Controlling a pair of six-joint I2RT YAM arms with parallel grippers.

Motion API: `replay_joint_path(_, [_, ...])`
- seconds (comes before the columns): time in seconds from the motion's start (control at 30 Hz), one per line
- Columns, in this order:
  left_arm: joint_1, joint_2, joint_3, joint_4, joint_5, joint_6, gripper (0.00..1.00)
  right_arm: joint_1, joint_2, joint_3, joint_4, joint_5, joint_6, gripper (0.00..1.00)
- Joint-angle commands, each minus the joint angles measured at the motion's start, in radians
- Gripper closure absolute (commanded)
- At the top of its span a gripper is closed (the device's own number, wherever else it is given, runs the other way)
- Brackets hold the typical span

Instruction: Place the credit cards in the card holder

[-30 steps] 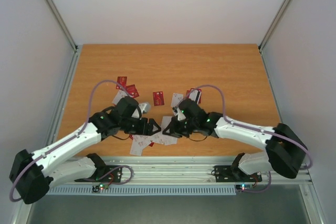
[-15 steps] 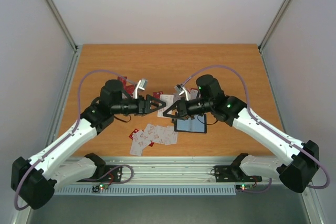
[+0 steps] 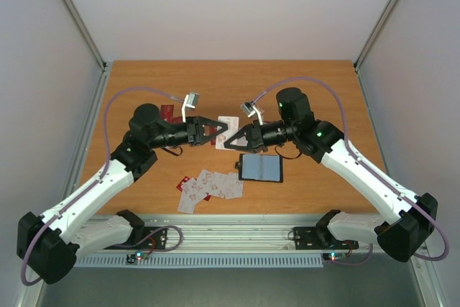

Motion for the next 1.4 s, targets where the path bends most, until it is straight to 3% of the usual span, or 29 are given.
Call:
replay_joint_path(0.0, [0.005, -0.017, 0.023, 0.116, 0.02, -0.022, 0.81, -0.012, -0.005, 0.033, 0.011, -0.084, -0.004, 0.99])
replay_joint_path(0.13, [0.005, 0.021, 0.025, 0.191, 0.072, -0.056, 0.85, -0.013, 0.019, 0.059, 0.012, -0.122, -0.016, 0.99])
replay_joint_path(0.27, [0.005, 0.046, 0.029, 0.246, 0.076, -0.083, 1.0, -0.02, 0.042, 0.097, -0.03, -0.123, -0.047, 0.98])
replay_joint_path(0.3, [0.005, 0.045, 0.028, 0.252, 0.066, -0.085, 1.0, -0.025, 0.043, 0.109, -0.061, -0.105, -0.054, 0.93])
replay_joint_path(0.43, [0.005, 0.033, 0.015, 0.286, 0.003, -0.107, 1.0, -0.061, 0.054, 0.169, -0.169, 0.036, -0.054, 0.53])
replay_joint_path(0.5, [0.005, 0.033, 0.015, 0.312, -0.03, -0.132, 1.0, -0.063, 0.051, 0.182, -0.144, 0.055, -0.025, 0.49])
replay_joint_path(0.63, [0.005, 0.046, 0.034, 0.337, -0.059, -0.163, 1.0, -0.064, 0.046, 0.2, -0.113, 0.098, 0.011, 0.52])
replay_joint_path(0.93, [0.005, 0.09, 0.058, 0.374, -0.063, -0.181, 1.0, -0.063, 0.047, 0.183, 0.015, 0.09, 0.095, 0.75])
replay_joint_path(1.37, [0.005, 0.099, 0.066, 0.372, -0.069, -0.183, 1.0, -0.096, 0.034, 0.164, 0.076, 0.094, 0.141, 0.87])
